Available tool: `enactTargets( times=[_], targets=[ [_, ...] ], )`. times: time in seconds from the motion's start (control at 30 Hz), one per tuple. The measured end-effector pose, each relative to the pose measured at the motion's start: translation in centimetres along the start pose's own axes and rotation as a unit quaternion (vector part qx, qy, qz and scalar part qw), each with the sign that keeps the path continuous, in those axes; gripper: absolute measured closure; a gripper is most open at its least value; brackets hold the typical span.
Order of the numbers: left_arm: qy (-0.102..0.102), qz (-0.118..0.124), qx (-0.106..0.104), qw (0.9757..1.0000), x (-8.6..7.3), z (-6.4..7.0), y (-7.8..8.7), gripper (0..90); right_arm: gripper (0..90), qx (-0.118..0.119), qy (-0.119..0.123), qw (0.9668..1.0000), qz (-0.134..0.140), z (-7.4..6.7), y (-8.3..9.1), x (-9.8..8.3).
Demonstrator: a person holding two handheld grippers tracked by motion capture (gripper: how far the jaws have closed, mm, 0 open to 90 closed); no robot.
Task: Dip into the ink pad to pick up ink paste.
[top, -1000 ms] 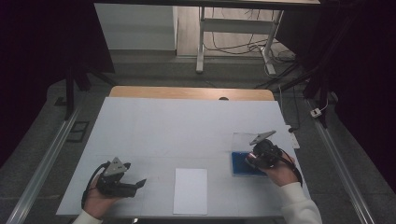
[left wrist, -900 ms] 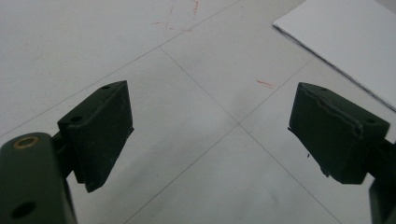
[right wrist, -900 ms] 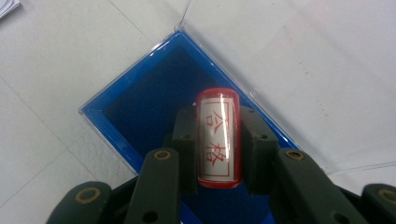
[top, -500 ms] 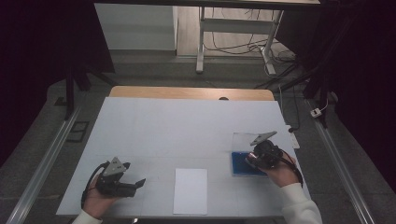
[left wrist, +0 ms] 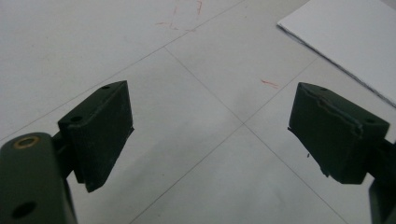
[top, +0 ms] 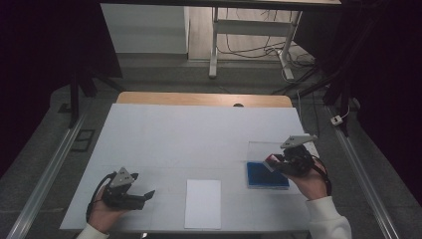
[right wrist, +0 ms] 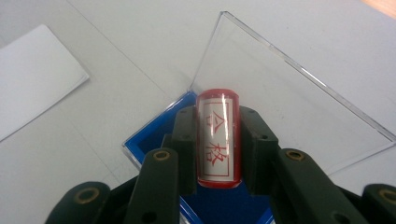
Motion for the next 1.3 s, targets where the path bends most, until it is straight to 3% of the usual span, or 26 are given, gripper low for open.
enactTargets(
  times=[0.33, 0.83, 1.3],
  targets=[
    [0.000, 0.000, 0.000, 1.0000, 0.0, 0.0, 0.0, 13.5, 70.2, 0.002, -0.002, 1.0000, -0.005, 0.2, -0.4, -0.3],
    [0.000, 0.001, 0.000, 1.0000, 0.0, -0.1, 0.0, 13.5, 70.2, 0.022, -0.012, 0.9995, 0.017, -0.4, -0.3, 0.3],
    [0.000, 0.000, 0.002, 1.0000, 0.0, -0.1, 0.0, 13.5, 70.2, 0.049, -0.004, 0.9978, 0.043, -1.5, -0.4, 1.1]
  ],
)
Point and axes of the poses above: each handheld gripper's, and its own axes: y roughly backward along the jaws, x roughly out of its top, z roughly to its right, the point moved 8 cm from there along -y, roughly forward along the jaws, and after that the axes turned 2 degrees about -z, right-handed, at the moved point
